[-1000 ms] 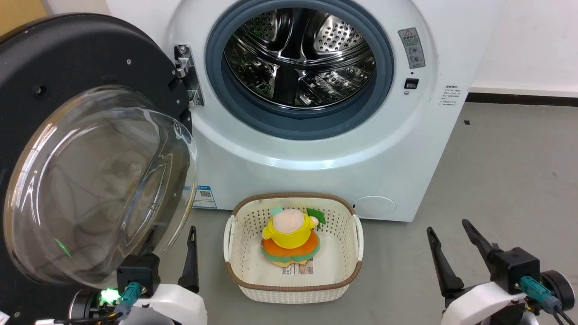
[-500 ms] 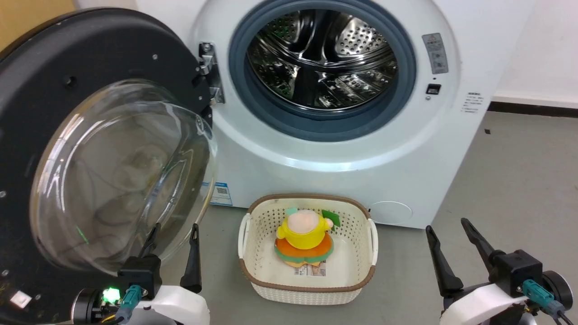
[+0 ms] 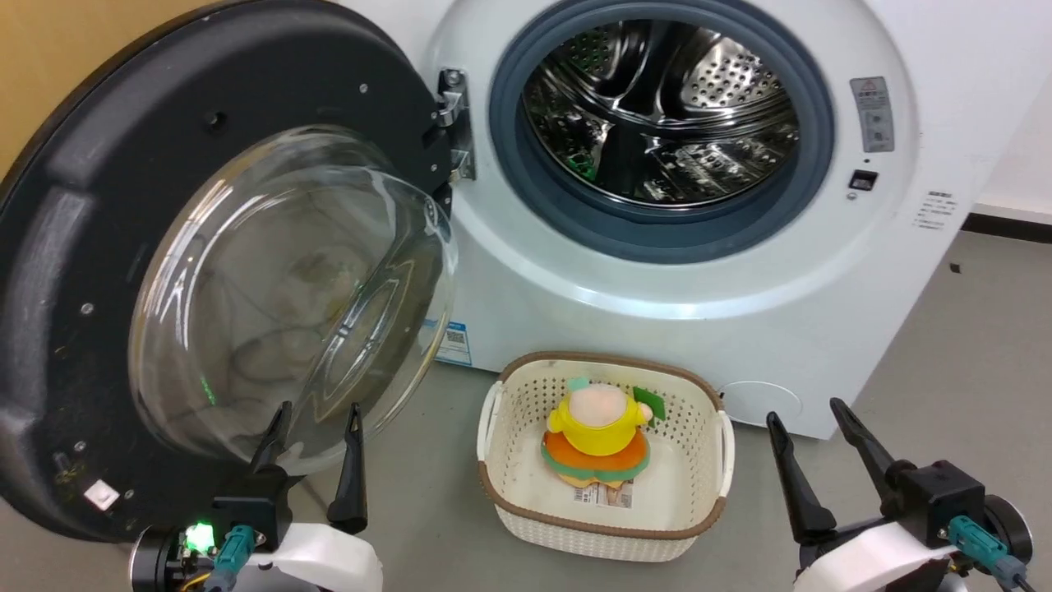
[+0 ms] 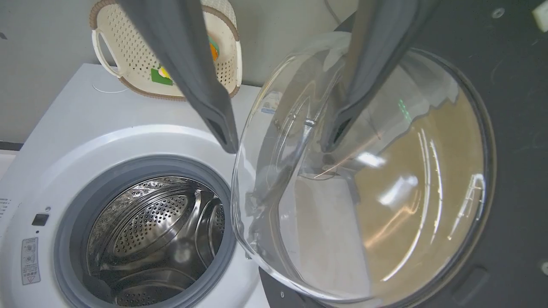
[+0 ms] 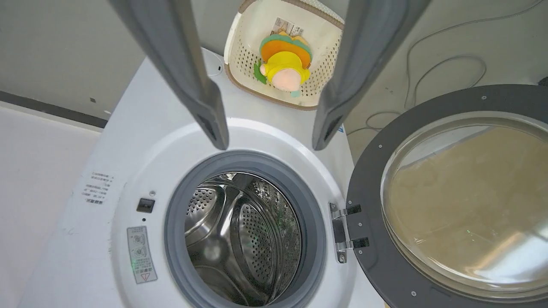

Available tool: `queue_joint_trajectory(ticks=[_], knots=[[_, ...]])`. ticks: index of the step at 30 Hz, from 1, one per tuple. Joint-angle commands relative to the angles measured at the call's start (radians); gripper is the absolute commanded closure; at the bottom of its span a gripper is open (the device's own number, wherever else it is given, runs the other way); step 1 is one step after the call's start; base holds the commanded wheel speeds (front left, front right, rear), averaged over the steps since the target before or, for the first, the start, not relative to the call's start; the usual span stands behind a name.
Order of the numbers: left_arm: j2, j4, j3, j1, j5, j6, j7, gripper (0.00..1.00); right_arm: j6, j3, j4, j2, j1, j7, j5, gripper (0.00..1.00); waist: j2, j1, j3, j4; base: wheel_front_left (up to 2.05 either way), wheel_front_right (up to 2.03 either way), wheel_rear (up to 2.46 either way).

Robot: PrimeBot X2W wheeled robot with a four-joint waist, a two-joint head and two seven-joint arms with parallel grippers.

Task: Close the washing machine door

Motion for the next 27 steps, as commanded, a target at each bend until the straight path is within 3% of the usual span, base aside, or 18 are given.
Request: queue_joint_trajectory(ticks=[1, 27], knots=[[0.000, -0.008, -0.001, 0.011, -0.007, 0.007, -0.011, 0.00, 0.000, 0.005, 0.002, -0.004, 0.001, -0.013, 0.008, 0.00, 0.0000, 0.0000, 0.003, 0.010, 0.00, 0.00, 0.00], [0.000, -0.067, 0.000, 0.047, -0.027, 0.041, -0.066, 0.00, 0.000, 0.078, 0.038, -0.031, -0.048, -0.067, 0.064, 0.00, 0.0000, 0.0000, 0.020, 0.127, 0.00, 0.00, 0.00]])
